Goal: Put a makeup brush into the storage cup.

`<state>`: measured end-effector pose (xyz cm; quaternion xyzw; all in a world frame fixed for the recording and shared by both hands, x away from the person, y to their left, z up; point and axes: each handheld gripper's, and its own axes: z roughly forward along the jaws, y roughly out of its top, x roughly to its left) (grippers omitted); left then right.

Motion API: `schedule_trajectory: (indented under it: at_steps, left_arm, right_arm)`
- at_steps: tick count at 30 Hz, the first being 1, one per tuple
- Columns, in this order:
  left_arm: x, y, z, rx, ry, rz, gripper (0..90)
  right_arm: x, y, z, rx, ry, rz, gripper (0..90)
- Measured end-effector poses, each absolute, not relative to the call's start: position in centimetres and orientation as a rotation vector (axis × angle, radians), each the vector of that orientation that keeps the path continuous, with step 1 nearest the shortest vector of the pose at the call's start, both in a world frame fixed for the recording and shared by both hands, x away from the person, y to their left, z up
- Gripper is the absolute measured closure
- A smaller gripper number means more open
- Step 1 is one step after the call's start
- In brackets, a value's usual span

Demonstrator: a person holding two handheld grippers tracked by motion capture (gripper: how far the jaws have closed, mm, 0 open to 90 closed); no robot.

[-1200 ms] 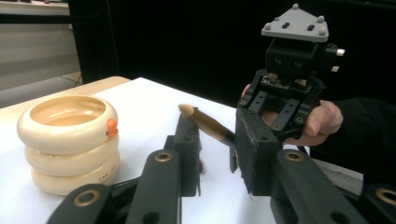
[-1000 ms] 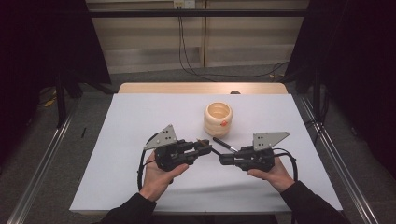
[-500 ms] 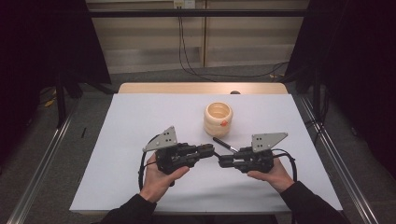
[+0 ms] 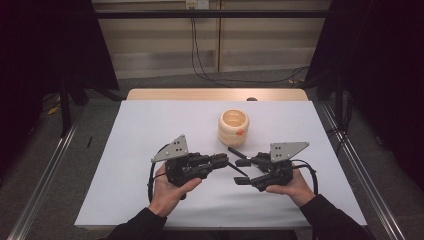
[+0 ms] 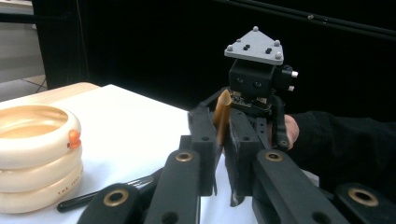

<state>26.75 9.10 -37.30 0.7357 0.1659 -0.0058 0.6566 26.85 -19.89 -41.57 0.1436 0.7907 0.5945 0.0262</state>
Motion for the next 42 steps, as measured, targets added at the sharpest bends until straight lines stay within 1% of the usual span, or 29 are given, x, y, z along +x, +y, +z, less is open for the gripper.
schedule_trajectory:
  at_steps: [2, 3, 4, 8, 10, 11, 17, 24, 34, 36, 42]
  left_arm:
    - [26.8, 9.1, -37.3, 1.662, 0.381, -0.01, 83.8]
    - [26.8, 9.1, -37.3, 1.662, 0.381, -0.01, 83.8]
    - [26.8, 9.1, -37.3, 1.661, 0.377, -0.011, 83.8]
    - [26.9, 9.3, -37.3, 1.673, 0.37, -0.007, 83.8]
    - [26.9, 9.3, -37.3, 1.667, 0.383, -0.006, 83.8]
    - [26.9, 9.3, -37.3, 1.671, 0.384, -0.005, 83.8]
    - [27.1, 9.4, -37.1, 1.711, 0.405, -0.003, 83.8]
    - [27.3, 9.7, -36.7, 1.752, 0.41, -0.004, 83.9]
    - [27.7, 10.1, -35.8, 1.789, 0.443, -0.005, 83.8]
    - [27.8, 9.9, -35.8, 1.823, 0.431, 0.005, 83.9]
    - [28.1, 9.4, -35.4, 1.867, 0.434, -0.007, 83.9]
  right_arm:
    - [26.9, -19.9, -41.5, 0.455, 2.432, 1.839, 29.7]
    - [26.9, -20.0, -41.5, 0.468, 2.422, 1.839, 23.5]
    - [27.0, -19.9, -41.5, 0.48, 2.418, 1.84, 20.3]
    - [26.9, -19.9, -41.5, 0.485, 2.397, 1.862, 10.6]
    - [26.8, -19.7, -41.3, 0.474, 2.391, 1.866, 7.8]
    - [26.7, -19.7, -41.3, 0.486, 2.381, 1.871, 3.8]
    - [26.7, -19.9, -41.2, 0.468, 2.369, 1.895, 0.6]
    - [26.4, -20.2, -41.0, 0.501, 2.31, 1.863, 0.7]
    - [26.3, -20.3, -41.0, 0.474, 2.368, 1.793, 2.0]
    - [26.3, -20.2, -41.0, 0.475, 2.374, 1.788, 4.6]
    - [26.7, -20.1, -40.9, 0.535, 2.397, 1.792, 6.0]
